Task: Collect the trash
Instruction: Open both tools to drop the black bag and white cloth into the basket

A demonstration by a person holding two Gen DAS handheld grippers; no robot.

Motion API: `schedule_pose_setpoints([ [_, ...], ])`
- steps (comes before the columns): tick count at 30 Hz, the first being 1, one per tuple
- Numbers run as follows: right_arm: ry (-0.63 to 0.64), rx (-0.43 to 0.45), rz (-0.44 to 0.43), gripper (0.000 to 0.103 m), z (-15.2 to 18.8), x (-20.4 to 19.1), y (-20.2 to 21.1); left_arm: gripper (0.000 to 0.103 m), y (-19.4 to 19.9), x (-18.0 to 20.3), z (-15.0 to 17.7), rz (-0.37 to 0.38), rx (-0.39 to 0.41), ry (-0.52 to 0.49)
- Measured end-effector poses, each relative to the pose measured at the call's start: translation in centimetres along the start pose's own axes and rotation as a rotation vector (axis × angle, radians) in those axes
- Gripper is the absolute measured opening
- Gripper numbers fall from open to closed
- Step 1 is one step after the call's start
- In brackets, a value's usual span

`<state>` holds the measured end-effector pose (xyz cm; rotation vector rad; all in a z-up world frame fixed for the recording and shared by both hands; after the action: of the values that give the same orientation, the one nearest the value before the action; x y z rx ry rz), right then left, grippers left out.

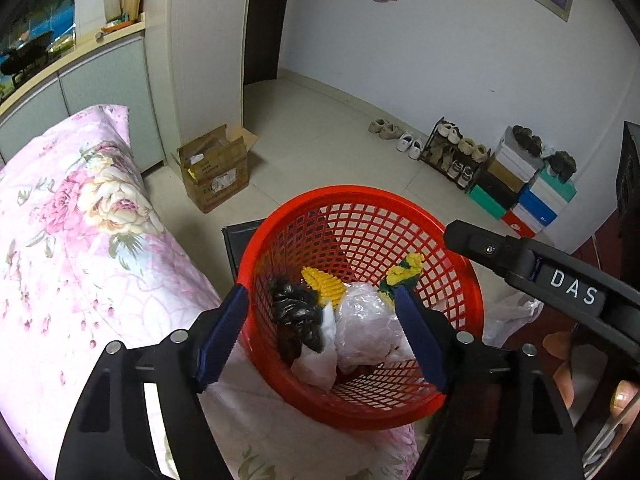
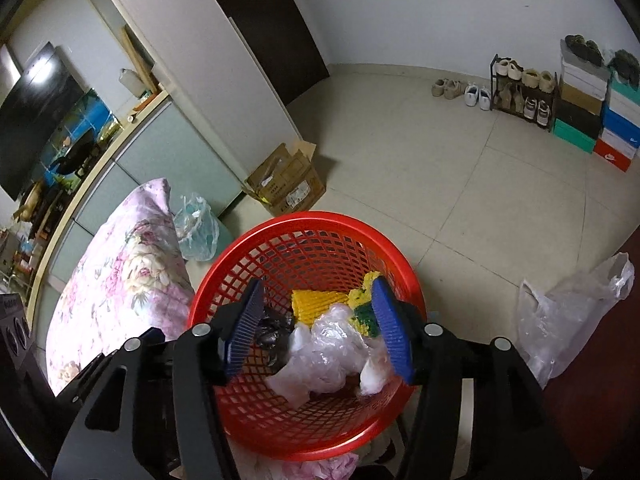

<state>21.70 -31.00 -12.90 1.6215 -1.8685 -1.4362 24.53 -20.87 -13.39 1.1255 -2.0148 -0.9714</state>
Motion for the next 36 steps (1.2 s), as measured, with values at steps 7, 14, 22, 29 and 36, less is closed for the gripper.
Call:
schedule_pose_setpoints([
  [7, 0.016, 0.026, -0.029, 0.056, -0.1, -0.8, 1.3, 0.076, 3.9, -1.0, 0.0, -0.065, 0.081, -0.014],
  [14, 0.066, 0.042, -0.053, 0.056, 0.3, -2.6, 2.3, 0.076, 7.2, -2.8, 1.1, -0.175, 0.131, -0.006],
  [22, 0.139, 0.056, -0.079, 0.059, 2.0, -5.5, 3.8, 0.076, 10.1, -6.0, 3.2, -0.289, 0.155, 0.042],
  [29, 0.216, 0.034, -0.134, 0.061, 5.6, -9.0, 4.5, 0.076, 12.0, -8.5, 5.0, -0.346, 0.160, 0.070],
  [36, 0.256, 0.016, -0.172, 0.061, 8.0, -11.8, 4.9, 0.076, 13.8, -11.5, 7.5, -0.368, 0.142, 0.128],
])
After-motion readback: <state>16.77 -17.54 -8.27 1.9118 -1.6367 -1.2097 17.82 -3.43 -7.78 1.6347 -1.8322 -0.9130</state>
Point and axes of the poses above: each gripper's, at about its wrist camera, not at the fingertips, and y roughly against the way its jaws point, x to its right, z to its underside, the point moved 8 cm from there along -y, roughly the way its jaws point, and after that the axes turned 5 degrees about -x, right-handed, at the moved point
